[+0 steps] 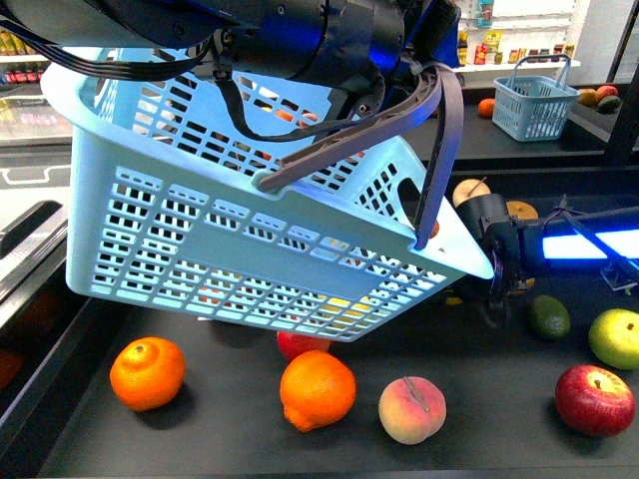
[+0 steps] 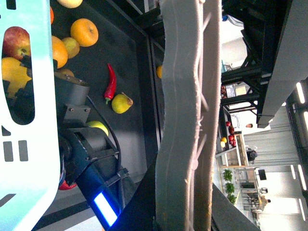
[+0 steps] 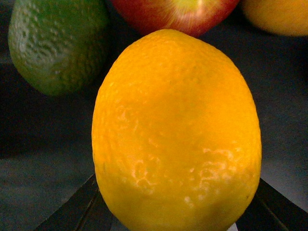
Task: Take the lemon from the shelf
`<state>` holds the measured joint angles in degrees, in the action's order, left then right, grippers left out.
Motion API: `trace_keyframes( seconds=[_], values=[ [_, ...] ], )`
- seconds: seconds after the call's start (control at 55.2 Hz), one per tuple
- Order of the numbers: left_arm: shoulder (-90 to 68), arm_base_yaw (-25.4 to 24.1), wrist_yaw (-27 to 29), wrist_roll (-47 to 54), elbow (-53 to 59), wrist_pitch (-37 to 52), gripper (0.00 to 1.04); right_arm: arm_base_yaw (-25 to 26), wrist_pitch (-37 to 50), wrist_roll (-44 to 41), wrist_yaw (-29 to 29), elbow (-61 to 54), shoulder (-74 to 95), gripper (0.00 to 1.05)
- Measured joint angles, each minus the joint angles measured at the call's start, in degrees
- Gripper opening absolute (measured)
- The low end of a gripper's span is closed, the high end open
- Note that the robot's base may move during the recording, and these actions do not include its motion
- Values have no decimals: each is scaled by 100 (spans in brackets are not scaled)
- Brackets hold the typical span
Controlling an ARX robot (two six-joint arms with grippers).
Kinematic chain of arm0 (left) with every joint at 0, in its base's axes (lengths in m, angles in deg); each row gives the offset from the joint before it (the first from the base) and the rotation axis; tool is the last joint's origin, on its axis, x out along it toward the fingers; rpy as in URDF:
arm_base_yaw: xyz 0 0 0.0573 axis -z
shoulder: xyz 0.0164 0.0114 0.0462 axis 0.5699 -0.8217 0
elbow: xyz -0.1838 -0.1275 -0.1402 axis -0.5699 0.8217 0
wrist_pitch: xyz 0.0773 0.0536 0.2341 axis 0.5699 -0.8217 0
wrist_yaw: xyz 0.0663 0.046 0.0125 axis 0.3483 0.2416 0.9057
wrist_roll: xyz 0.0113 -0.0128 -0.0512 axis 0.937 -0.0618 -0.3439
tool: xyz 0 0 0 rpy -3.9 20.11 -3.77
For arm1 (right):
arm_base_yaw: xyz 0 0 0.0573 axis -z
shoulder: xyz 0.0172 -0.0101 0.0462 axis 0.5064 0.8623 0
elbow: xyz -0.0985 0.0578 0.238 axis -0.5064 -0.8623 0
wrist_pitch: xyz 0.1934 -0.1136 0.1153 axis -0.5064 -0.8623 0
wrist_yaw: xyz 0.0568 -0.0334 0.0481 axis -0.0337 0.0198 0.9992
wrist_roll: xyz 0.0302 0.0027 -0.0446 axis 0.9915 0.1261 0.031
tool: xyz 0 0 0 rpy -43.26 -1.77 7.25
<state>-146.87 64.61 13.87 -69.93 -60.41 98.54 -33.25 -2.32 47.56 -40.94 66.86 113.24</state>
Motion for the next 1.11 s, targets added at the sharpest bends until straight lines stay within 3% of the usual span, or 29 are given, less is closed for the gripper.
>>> trace_keyframes(
  seconds=[0.272, 0.507, 0.743, 1.106],
  values=[
    [0, 0, -2, 0, 0, 0, 10, 404, 1425, -424, 214, -2863, -1851, 57],
    [0, 0, -4, -2, 0, 0, 10, 723, 2218, -551, 988, -5075, -3781, 57],
    [0, 0, -9, -2, 0, 0, 10, 343, 2614, -367, 1779, -6485, -5458, 57],
    [0, 0, -11, -2, 0, 0, 10, -223, 2859, -168, 2232, -7431, -6511, 57]
  ],
)
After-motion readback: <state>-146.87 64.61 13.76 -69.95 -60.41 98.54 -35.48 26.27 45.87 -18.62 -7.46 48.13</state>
